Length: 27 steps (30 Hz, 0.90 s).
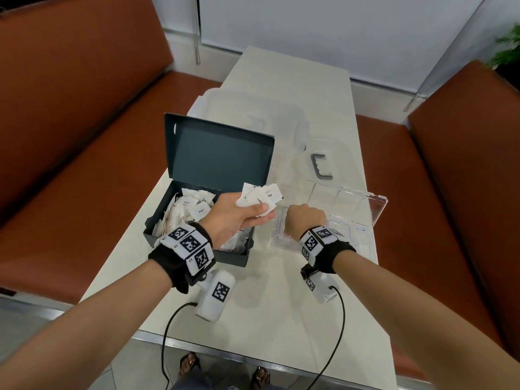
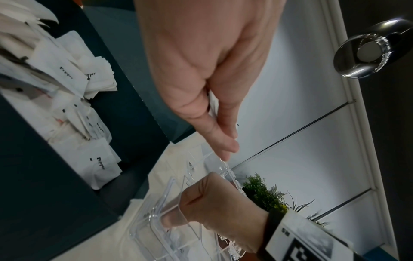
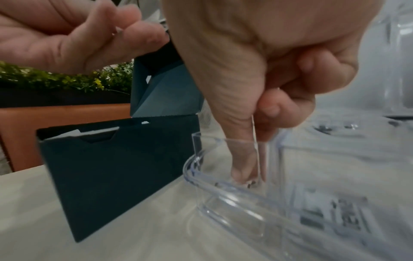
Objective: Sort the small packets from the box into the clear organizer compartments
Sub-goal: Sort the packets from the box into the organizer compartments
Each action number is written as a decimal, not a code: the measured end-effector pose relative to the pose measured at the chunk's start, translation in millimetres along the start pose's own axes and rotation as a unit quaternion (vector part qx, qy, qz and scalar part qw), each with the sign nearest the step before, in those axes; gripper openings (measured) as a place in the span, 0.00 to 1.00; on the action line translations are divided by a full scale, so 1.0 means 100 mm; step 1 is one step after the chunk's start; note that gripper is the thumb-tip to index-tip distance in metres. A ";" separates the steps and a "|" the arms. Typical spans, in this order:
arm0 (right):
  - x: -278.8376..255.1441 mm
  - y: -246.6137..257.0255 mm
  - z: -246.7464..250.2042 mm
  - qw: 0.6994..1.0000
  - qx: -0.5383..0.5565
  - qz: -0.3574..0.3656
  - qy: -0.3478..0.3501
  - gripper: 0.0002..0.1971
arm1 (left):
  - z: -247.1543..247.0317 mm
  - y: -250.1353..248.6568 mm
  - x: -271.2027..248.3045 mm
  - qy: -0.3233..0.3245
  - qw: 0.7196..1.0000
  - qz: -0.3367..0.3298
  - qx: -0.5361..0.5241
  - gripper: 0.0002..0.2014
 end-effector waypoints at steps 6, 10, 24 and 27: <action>-0.01 0.07 0.10 0.993 -0.072 0.087 -0.019 0.09 | -0.01 -0.01 0.00 -0.002 1.000 0.003 0.006 0.16; -0.02 0.09 0.08 0.988 -0.096 0.118 -0.037 0.12 | 0.00 -0.03 0.01 -0.003 1.000 0.000 -0.003 0.14; 0.02 0.02 0.07 0.989 -0.077 0.111 -0.051 0.19 | 0.01 0.00 0.04 -0.017 1.000 0.008 -0.006 0.14; -0.03 -0.13 0.23 0.994 0.002 0.103 -0.044 0.18 | -0.01 0.00 0.04 -0.014 1.000 0.022 -0.013 0.15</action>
Point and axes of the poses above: each hand's wrist, its own x-axis towards the middle knuckle, its own z-axis out of the back of the hand, y = z × x, the point moved 7 cm from there along x, towards the middle knuckle, and after that the axes turned 6 degrees about -x, right-handed, at the moved point
